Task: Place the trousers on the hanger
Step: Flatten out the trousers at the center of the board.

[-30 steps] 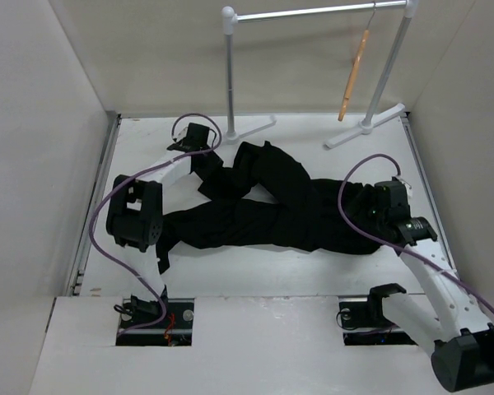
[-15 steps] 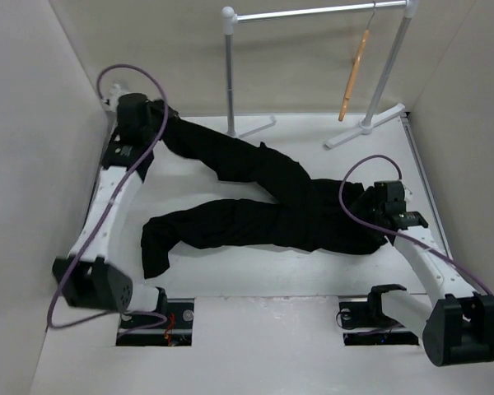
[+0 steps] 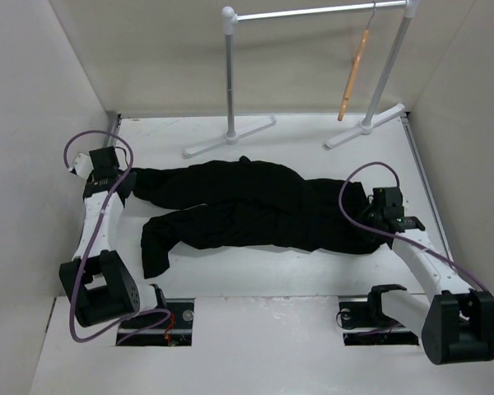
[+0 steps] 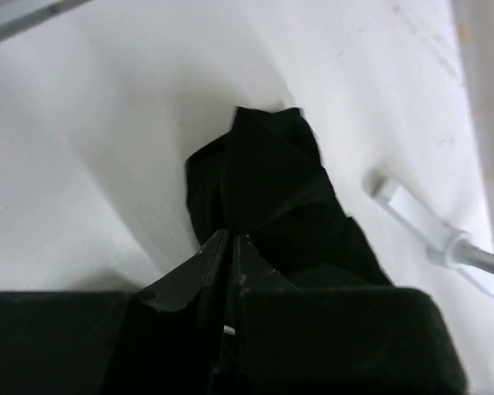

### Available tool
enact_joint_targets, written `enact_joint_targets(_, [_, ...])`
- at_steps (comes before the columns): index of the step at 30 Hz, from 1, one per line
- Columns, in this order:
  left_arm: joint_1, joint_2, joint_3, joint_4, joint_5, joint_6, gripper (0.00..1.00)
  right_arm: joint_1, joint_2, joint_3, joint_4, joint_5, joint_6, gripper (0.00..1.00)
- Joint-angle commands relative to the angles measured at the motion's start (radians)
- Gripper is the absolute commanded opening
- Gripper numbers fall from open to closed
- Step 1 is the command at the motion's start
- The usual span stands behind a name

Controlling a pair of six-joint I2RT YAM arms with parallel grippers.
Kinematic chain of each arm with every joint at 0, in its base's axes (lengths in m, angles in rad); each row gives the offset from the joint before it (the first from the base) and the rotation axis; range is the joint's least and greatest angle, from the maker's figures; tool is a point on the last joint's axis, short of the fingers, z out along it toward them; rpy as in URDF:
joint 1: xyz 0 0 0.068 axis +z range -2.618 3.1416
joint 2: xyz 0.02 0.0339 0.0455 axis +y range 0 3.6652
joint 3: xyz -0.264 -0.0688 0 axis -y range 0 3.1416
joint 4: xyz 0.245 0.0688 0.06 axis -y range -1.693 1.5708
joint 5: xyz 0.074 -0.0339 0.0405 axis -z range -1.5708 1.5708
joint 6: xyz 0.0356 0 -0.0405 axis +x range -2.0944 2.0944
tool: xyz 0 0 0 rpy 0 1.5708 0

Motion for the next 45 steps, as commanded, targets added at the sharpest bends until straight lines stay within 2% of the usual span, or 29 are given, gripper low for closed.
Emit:
enact_joint_targets(1, [-0.015, -0.05, 0.112, 0.031, -0.014, -0.005, 0.04, -0.022, -0.007, 0.016, 0.042, -0.01, -0.004, 0.26])
enact_joint_targets(3, [-0.017, -0.008, 0.166, 0.034, -0.033, -0.011, 0.04, -0.037, -0.012, 0.022, 0.037, -0.015, -0.013, 0.22])
enact_joint_targets(9, [0.031, 0.131, 0.387, 0.023, 0.052, -0.065, 0.02, -0.069, -0.041, 0.067, 0.008, 0.017, -0.051, 0.17])
enact_joint_targets(12, [0.041, 0.175, 0.505, 0.001, 0.035, -0.066, 0.02, -0.092, -0.044, 0.093, -0.003, 0.036, -0.059, 0.18])
enact_joint_targets(13, [0.054, 0.19, 0.539, -0.015, 0.023, -0.068, 0.02, -0.101, -0.044, 0.101, -0.003, 0.04, -0.054, 0.22])
enact_joint_targets(14, [0.066, 0.207, 0.568, -0.03, 0.007, -0.071, 0.02, -0.106, -0.042, 0.114, 0.003, 0.046, -0.05, 0.3])
enact_joint_targets(16, [0.084, 0.244, 0.594, -0.047, -0.01, -0.074, 0.02, -0.106, -0.01, 0.165, 0.023, 0.068, -0.048, 0.52])
enact_joint_targets(17, [0.092, 0.264, 0.597, -0.058, -0.004, -0.078, 0.02, -0.103, 0.028, 0.194, 0.049, 0.08, -0.056, 0.61])
enact_joint_targets(18, [0.094, 0.279, 0.597, -0.075, 0.008, -0.091, 0.02, -0.103, 0.083, 0.228, 0.084, 0.091, -0.071, 0.65])
enact_joint_targets(20, [0.092, 0.293, 0.573, -0.082, 0.021, -0.094, 0.02, -0.103, 0.21, 0.307, 0.121, 0.1, -0.094, 0.67])
enact_joint_targets(24, [0.089, 0.295, 0.518, -0.07, 0.021, -0.094, 0.02, -0.143, 0.468, 0.447, 0.209, 0.186, -0.143, 0.66])
enact_joint_targets(27, [0.087, 0.292, 0.489, -0.056, 0.022, -0.097, 0.02, -0.151, 0.617, 0.548, 0.218, 0.084, -0.185, 0.63])
enact_joint_targets(29, [0.084, 0.286, 0.469, -0.049, 0.021, -0.098, 0.02, -0.149, 0.662, 0.581, 0.221, 0.073, -0.202, 0.63])
enact_joint_targets(34, [0.081, 0.275, 0.42, -0.026, 0.021, -0.1, 0.03, -0.138, 0.715, 0.602, 0.21, 0.005, -0.2, 0.59])
enact_joint_targets(35, [0.081, 0.275, 0.416, -0.024, 0.021, -0.1, 0.03, -0.137, 0.723, 0.599, 0.218, 0.002, -0.196, 0.55])
enact_joint_targets(36, [0.081, 0.275, 0.415, -0.024, 0.021, -0.1, 0.03, -0.137, 0.731, 0.601, 0.221, -0.003, -0.193, 0.48])
enact_joint_targets(40, [0.08, 0.275, 0.418, -0.024, 0.021, -0.1, 0.02, -0.141, 0.772, 0.607, 0.256, -0.045, -0.168, 0.09])
enact_joint_targets(42, [0.081, 0.273, 0.436, -0.03, 0.021, -0.101, 0.02, -0.151, 0.733, 0.572, 0.304, -0.062, -0.136, 0.03])
enact_joint_targets(45, [0.081, 0.252, 0.49, -0.047, 0.03, -0.112, 0.02, -0.166, 0.558, 0.5, 0.358, -0.023, -0.097, 0.0])
